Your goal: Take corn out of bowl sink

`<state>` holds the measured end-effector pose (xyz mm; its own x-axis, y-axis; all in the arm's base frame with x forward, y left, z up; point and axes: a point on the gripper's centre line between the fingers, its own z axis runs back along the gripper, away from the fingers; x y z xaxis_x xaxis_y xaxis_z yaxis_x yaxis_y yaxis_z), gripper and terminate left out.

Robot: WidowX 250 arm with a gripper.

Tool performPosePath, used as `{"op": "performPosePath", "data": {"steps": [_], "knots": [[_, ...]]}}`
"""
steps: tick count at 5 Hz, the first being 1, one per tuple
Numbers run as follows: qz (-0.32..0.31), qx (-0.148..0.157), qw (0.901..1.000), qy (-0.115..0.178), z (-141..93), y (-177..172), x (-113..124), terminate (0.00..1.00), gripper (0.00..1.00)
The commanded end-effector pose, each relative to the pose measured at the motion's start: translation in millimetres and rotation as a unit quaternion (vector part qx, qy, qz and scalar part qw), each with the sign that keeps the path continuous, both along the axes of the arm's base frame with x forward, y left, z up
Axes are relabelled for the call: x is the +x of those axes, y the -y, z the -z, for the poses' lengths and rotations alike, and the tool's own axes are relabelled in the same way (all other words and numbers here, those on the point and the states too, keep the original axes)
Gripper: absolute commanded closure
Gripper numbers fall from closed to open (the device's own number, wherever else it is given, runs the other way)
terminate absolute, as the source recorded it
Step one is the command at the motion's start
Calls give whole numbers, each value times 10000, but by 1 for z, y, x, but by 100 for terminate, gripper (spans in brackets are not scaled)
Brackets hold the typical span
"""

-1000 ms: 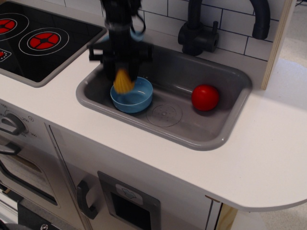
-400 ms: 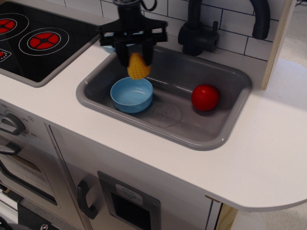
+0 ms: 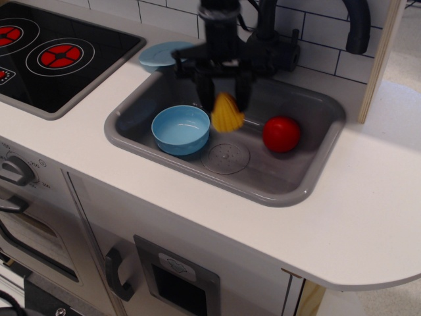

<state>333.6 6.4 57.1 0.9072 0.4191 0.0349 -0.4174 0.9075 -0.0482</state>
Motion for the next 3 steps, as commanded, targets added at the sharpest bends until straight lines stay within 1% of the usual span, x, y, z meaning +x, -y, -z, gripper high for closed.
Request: {"op": "performPosePath", "data": {"steps": [1,2,3], "knots": [[427,196,9979,443,20,35,1,0,100],[427,84,9983,387,30,45,7,0,100],[379,104,9988,287,35,52,10,0,100]]}}
